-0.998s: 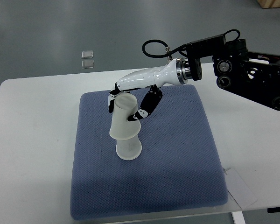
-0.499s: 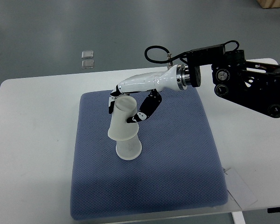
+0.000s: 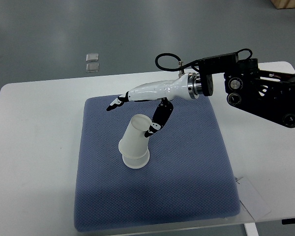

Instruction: Stack paper cups

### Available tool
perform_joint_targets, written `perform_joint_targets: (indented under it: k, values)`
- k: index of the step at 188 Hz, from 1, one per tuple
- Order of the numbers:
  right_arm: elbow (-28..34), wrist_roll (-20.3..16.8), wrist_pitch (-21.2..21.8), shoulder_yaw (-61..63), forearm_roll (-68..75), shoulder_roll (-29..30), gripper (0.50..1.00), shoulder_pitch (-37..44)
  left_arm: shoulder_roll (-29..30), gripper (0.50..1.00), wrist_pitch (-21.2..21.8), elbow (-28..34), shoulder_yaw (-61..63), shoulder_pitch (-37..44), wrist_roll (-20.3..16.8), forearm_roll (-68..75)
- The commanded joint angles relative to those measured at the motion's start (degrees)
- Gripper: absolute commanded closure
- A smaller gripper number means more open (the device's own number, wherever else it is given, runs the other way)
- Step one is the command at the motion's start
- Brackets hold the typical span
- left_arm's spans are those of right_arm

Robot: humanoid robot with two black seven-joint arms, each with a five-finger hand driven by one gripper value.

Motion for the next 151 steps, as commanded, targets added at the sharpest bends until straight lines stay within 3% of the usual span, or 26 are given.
perform_joint_targets:
  k: [1,56,86,128,151]
  values:
    - [0.0,0.1,0.5,0.5,0.0,-0.3,0.587,0.1,0.0,0.500,0.0,0.0,0.0,0.0,0.0,0.0]
    - [-1.0,0.0,0.6,4.1,0.5,-2.8,0.587,0.5,0.0,0.500,0.0,0.0,0.0,0.0,0.0,0.0]
    - [-4.4,0.0,0.9,7.6,1.1,-4.1,0.587,0.5,0.0,0.500,0.0,0.0,0.0,0.0,0.0,0.0]
    - [-15.5,-0.6,-0.7,10.8,13.3,-4.2,0.591,-2.6,0.0,0.500,0.0,0.0,0.0,0.0,0.0,0.0]
    - [-24.0,-2.2,-5.8,12.0,24.8,-3.1,0.591,-4.4,0.0,0.500,0.0,0.0,0.0,0.0,0.0,0.0]
